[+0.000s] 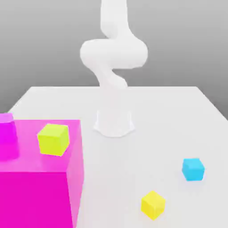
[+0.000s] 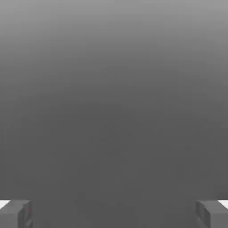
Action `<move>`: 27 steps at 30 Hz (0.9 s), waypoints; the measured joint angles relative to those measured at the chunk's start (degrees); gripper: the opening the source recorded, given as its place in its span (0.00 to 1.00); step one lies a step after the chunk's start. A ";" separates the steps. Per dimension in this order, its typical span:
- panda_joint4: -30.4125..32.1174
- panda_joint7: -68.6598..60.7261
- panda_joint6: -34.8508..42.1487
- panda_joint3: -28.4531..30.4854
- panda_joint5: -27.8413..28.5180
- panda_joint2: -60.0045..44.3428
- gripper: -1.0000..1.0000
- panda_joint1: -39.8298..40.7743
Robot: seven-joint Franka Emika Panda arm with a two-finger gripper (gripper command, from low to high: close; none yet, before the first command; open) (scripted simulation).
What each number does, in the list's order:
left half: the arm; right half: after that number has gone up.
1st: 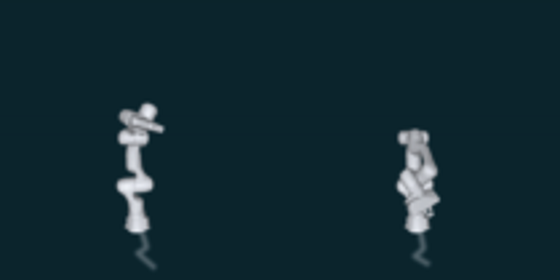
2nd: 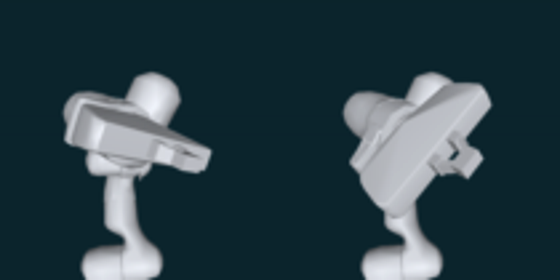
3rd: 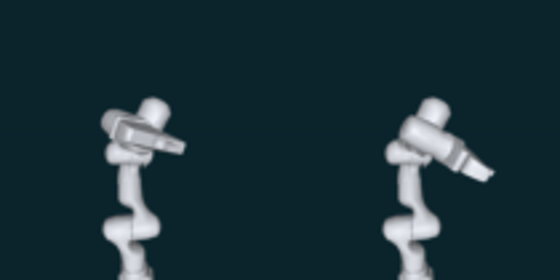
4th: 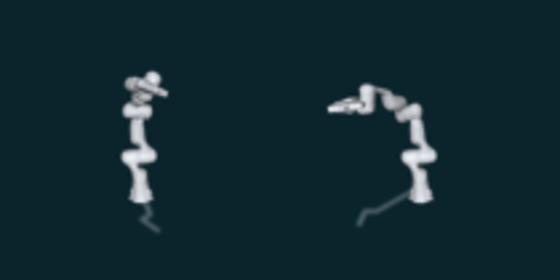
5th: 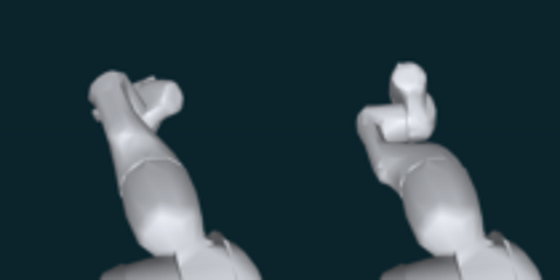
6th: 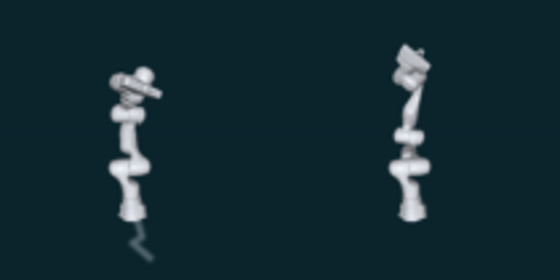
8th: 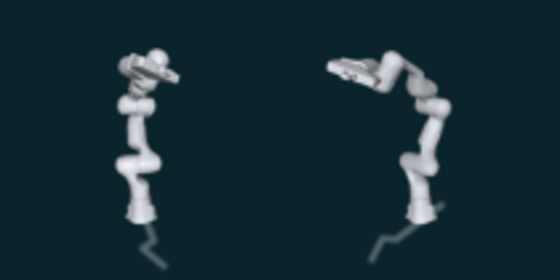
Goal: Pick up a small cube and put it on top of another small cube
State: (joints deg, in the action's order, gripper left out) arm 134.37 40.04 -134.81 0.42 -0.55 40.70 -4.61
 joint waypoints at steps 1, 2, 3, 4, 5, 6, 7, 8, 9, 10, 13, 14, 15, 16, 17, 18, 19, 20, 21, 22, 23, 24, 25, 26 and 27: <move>1.15 -2.70 -1.36 0.07 -0.35 -2.31 0.50 -1.93; 2.24 -5.26 -2.65 0.10 -0.68 -4.51 0.50 -3.75; 3.31 -7.75 -3.91 0.09 -1.01 -6.65 0.50 -5.49; 4.35 -10.10 -5.13 0.20 -1.19 -8.76 0.50 -7.37; 5.40 -12.56 -6.37 0.11 -1.53 -10.86 0.50 -9.02; 6.45 -14.98 -7.60 -0.01 -1.84 -12.95 0.50 -10.65; 7.49 -17.41 -8.82 -0.20 -2.16 -15.03 0.50 -12.23; 8.53 -19.83 -10.04 -0.44 -2.47 -17.12 0.50 -13.75; 9.57 -22.21 -11.27 -0.68 -2.73 -19.20 0.50 -15.29; 10.61 -24.61 -12.49 -1.07 -3.01 -21.28 0.50 -16.69; 13.73 -31.58 -16.16 -2.58 -3.57 -27.50 0.50 -20.56; 14.77 -33.80 -17.38 -3.21 -3.60 -29.57 0.50 -21.71; 15.81 -35.93 -18.62 -4.28 -3.55 -31.64 0.50 -22.40; 16.85 -37.98 -19.85 -5.05 -3.34 -33.71 0.50 -23.33; 17.90 -39.87 -21.09 -5.87 -2.91 -35.78 0.50 -24.40; 18.95 -41.50 -22.34 -6.77 -2.16 -37.86 0.50 -26.02; 20.00 -43.03 -23.58 -7.27 -1.20 -39.93 0.50 -27.02; 21.04 -44.29 -24.81 -7.72 0.10 -42.01 0.50 -28.11; 21.76 -45.01 -26.14 -7.76 1.51 -44.08 0.50 -28.78; 21.93 -45.07 -27.64 -7.56 2.68 -46.17 0.50 -29.01; 21.82 -44.67 -29.24 -7.01 3.81 -48.25 0.50 -29.42; 21.58 -44.17 -30.88 -6.33 4.79 -50.32 0.50 -29.94; 21.26 -43.67 -32.54 -5.56 5.61 -52.40 0.50 -30.55; 20.91 -43.23 -34.22 -4.76 6.25 -54.47 0.50 -31.21; 20.54 -42.84 -35.91 -3.99 6.76 -56.55 0.50 -31.86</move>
State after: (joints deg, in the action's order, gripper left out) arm 154.92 -2.80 -170.72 -3.57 6.22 -15.85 -36.47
